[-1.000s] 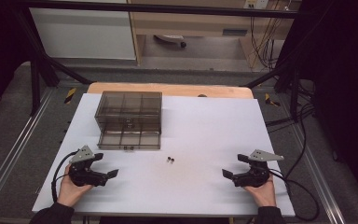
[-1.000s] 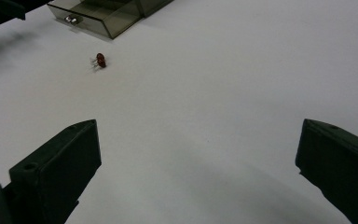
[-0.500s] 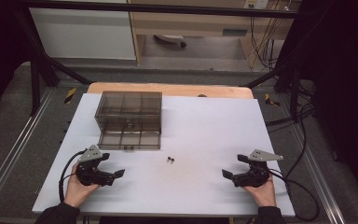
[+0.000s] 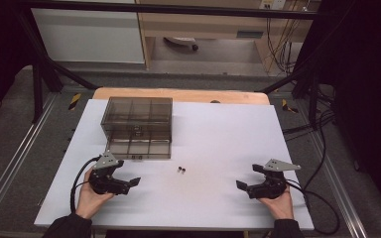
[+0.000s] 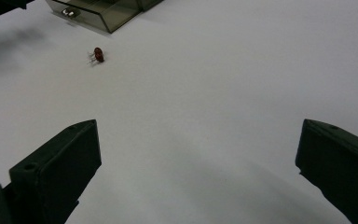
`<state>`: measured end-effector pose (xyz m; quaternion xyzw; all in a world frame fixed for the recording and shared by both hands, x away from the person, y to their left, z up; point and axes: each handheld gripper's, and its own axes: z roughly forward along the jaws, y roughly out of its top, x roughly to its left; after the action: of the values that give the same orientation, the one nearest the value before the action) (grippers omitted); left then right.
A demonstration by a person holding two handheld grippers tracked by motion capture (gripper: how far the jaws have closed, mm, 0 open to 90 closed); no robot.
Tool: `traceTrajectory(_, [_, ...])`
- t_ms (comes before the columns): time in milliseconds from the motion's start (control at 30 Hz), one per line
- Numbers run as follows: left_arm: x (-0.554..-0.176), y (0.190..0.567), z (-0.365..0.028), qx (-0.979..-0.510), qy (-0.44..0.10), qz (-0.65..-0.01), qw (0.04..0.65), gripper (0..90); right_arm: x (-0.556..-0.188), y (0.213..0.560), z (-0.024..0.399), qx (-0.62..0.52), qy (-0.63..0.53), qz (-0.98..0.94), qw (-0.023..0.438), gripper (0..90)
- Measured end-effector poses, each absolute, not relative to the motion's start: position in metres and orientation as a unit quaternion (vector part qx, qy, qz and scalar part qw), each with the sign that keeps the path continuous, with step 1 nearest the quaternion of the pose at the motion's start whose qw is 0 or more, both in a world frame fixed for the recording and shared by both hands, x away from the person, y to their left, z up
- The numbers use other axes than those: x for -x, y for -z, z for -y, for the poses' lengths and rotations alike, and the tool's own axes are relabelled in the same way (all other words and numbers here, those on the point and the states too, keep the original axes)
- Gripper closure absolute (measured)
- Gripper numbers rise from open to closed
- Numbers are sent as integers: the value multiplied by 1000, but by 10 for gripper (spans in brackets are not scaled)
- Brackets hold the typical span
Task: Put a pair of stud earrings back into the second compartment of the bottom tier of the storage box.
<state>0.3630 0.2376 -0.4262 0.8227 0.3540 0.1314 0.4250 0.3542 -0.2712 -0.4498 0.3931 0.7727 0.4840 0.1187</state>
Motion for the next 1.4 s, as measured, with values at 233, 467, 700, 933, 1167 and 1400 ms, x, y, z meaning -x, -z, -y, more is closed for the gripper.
traceTrajectory(233, [-367, 420, -214, -829, -127, -344, 423, 79, -354, 450, 271, -392, -483, -774, 119, 7])
traceTrajectory(467, [-372, 420, -189, -839, -120, -334, 413, 100, -354, 450, 271, -393, -481, -775, 119, 7])
traceTrajectory(700, [-380, 421, -161, -842, -109, -338, 406, 156, -355, 451, 271, -392, -479, -776, 120, 7])
traceTrajectory(933, [-385, 423, -145, -844, -102, -345, 399, 263, -355, 451, 271, -392, -479, -776, 120, 7])
traceTrajectory(1167, [-391, 428, -127, -846, -98, -351, 390, 372, -355, 451, 270, -392, -479, -777, 120, 7])
traceTrajectory(1400, [-395, 432, -108, -844, -96, -360, 385, 496, -355, 451, 271, -390, -479, -777, 121, 7])
